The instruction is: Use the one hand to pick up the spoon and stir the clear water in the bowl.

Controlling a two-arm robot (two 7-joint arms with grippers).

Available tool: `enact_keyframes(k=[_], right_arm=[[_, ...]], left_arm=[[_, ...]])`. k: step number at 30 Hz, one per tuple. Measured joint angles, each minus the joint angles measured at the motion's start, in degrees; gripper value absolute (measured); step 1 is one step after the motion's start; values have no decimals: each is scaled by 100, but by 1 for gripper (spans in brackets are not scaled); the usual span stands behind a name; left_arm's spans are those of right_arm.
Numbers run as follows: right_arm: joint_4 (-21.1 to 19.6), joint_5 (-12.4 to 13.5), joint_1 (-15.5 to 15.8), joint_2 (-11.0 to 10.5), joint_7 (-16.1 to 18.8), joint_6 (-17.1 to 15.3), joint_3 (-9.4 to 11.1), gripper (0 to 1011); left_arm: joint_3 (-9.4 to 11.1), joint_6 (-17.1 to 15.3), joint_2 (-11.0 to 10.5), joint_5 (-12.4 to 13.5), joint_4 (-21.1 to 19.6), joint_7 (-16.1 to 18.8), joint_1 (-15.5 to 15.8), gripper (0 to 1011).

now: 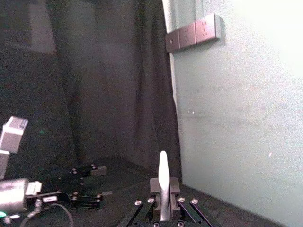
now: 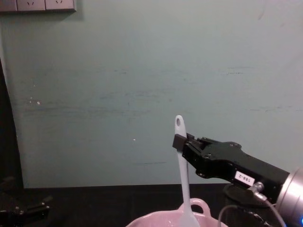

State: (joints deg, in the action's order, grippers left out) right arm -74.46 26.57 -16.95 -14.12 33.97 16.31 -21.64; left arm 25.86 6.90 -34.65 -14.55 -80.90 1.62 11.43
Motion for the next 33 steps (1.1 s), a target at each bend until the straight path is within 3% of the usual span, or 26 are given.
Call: enact_keyframes(k=[13, 20, 27, 33], right_arm=[[74, 1078, -144, -8, 111, -976, 182, 119], [-263, 1536, -148, -101, 85, -1200, 405, 119], [-556, 2126, -226, -242, -134, -1564, 752, 119], [-535, 2364, -301, -342, -320, -1582, 952, 119]], left_arm=[[0, 0, 0, 0, 0, 0, 0, 1011], [0, 0, 0, 0, 0, 0, 0, 1011], [0, 0, 0, 0, 0, 0, 0, 1011], [0, 0, 0, 0, 0, 0, 0, 1011]])
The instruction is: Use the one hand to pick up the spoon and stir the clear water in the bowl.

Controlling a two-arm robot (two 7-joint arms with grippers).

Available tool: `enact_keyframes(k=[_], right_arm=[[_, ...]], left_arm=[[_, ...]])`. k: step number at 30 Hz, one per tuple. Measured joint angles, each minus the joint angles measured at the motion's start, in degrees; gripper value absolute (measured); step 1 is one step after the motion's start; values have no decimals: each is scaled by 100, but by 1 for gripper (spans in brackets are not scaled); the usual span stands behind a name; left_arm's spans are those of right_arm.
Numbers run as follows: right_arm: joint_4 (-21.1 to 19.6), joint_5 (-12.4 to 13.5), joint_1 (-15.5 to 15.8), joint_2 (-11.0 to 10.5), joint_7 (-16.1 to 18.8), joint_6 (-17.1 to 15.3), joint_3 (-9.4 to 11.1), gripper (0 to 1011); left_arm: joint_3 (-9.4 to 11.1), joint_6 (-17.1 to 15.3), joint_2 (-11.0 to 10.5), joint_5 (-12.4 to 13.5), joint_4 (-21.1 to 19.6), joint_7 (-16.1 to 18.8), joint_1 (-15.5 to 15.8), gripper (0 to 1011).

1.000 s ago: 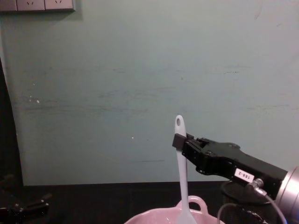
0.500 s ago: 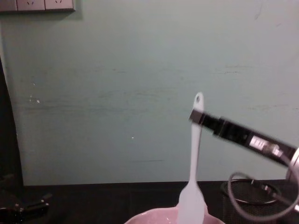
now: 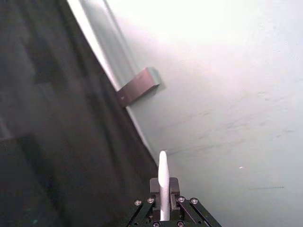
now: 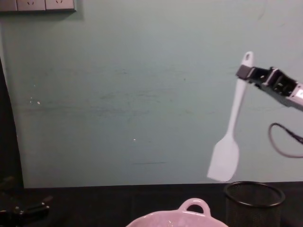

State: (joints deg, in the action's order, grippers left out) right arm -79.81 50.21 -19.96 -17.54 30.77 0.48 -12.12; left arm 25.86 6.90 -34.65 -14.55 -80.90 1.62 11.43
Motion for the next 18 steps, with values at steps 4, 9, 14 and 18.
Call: enact_keyframes(k=[4, 9, 14, 18], right_arm=[[109, 71, -30, -61, -76, 76, 67, 119], [336, 160, -91, -108, -98, 180, 100, 118], [726, 256, -216, -129, 0, 269, 63, 119], [956, 301, -285, -143, 51, 296, 7, 118]], left_arm=[[0, 0, 0, 0, 0, 0, 0, 1011], [0, 0, 0, 0, 0, 0, 0, 1011], [0, 0, 0, 0, 0, 0, 0, 1011], [0, 0, 0, 0, 0, 0, 0, 1011]])
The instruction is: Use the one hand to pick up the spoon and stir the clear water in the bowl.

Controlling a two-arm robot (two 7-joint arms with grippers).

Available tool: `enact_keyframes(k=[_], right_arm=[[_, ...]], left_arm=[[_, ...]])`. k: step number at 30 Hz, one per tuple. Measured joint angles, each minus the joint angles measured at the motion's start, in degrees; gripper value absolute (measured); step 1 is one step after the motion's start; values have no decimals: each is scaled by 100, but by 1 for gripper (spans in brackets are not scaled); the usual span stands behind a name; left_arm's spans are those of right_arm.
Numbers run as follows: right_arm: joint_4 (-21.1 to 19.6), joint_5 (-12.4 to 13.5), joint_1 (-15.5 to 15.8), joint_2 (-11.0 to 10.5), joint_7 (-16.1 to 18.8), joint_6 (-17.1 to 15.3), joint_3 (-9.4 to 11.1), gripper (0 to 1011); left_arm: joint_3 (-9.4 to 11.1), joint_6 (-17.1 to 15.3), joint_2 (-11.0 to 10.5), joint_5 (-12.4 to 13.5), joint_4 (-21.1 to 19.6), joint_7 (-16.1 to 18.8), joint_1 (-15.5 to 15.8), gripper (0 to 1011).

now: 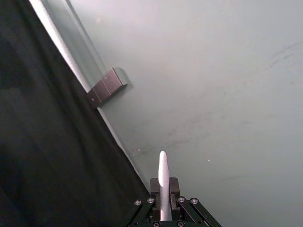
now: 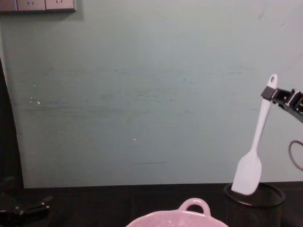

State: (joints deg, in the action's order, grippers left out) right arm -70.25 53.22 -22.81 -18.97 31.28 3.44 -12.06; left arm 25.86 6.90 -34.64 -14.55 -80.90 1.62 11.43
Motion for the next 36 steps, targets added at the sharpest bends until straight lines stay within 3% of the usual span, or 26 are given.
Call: enact_keyframes(k=[21, 36], right_arm=[[883, 45, -116, -36, 495, 64, -319, 119], [1190, -45, -198, 31, 586, 55, -409, 119]], left_arm=[[0, 0, 0, 0, 0, 0, 0, 1011], [0, 0, 0, 0, 0, 0, 0, 1011]])
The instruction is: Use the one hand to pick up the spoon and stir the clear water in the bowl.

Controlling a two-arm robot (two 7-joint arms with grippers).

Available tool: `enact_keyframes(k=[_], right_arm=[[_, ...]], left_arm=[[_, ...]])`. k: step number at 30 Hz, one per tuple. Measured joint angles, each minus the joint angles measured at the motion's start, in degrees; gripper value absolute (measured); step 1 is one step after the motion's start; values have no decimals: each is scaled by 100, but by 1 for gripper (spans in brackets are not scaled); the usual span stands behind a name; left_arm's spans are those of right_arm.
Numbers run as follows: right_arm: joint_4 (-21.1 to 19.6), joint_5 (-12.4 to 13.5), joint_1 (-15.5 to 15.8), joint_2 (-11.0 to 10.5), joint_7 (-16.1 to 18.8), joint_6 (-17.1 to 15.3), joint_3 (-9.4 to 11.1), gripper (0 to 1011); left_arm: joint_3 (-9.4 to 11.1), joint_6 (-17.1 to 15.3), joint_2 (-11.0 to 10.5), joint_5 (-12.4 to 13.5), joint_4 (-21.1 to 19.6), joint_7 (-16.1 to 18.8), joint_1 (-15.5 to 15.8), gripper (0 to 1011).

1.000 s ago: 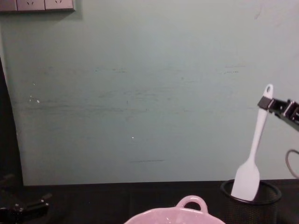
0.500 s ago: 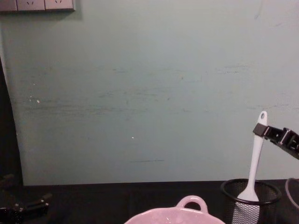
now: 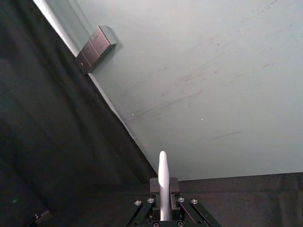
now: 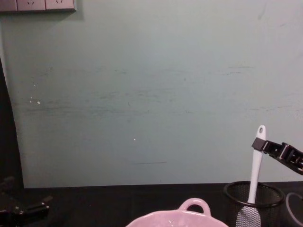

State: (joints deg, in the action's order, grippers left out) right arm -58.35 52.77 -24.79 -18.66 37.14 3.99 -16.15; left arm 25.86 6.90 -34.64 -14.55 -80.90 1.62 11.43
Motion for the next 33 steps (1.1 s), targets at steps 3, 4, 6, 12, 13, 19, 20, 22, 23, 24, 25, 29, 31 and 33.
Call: enact_keyframes(k=[3, 4, 6, 12, 13, 19, 20, 22, 23, 24, 25, 29, 31, 33], right_arm=[[64, -7, -25, 8, 31, -4, -4, 119], [77, -9, -31, 10, 36, -7, -6, 119], [76, -10, -30, 10, 36, -7, -6, 119], [63, -13, -25, 9, 30, -9, -5, 127], [61, -13, -24, 9, 30, -9, -5, 134], [50, -13, -19, 8, 26, -9, -2, 314], [50, -13, -19, 8, 25, -9, -2, 339], [47, -13, -18, 8, 24, -9, -1, 398], [46, -13, -17, 8, 24, -9, 0, 453], [46, -13, -16, 8, 23, -9, 0, 478], [45, -13, -16, 8, 23, -9, 0, 498], [44, -13, -15, 8, 22, -9, 0, 621], [43, -13, -14, 8, 21, -9, 1, 700], [42, -13, -12, 8, 20, -9, 0, 738]], left_arm=[[0, 0, 0, 0, 0, 0, 0, 1011], [0, 0, 0, 0, 0, 0, 0, 1011], [0, 0, 0, 0, 0, 0, 0, 1011], [0, 0, 0, 0, 0, 0, 0, 1011], [0, 0, 0, 0, 0, 0, 0, 1011], [0, 0, 0, 0, 0, 0, 0, 1011], [0, 0, 0, 0, 0, 0, 0, 1011], [0, 0, 0, 0, 0, 0, 0, 1011], [0, 0, 0, 0, 0, 0, 0, 1011], [0, 0, 0, 0, 0, 0, 0, 1011], [0, 0, 0, 0, 0, 0, 0, 1011], [0, 0, 0, 0, 0, 0, 0, 1011], [0, 0, 0, 0, 0, 0, 0, 1011], [0, 0, 0, 0, 0, 0, 0, 1011]])
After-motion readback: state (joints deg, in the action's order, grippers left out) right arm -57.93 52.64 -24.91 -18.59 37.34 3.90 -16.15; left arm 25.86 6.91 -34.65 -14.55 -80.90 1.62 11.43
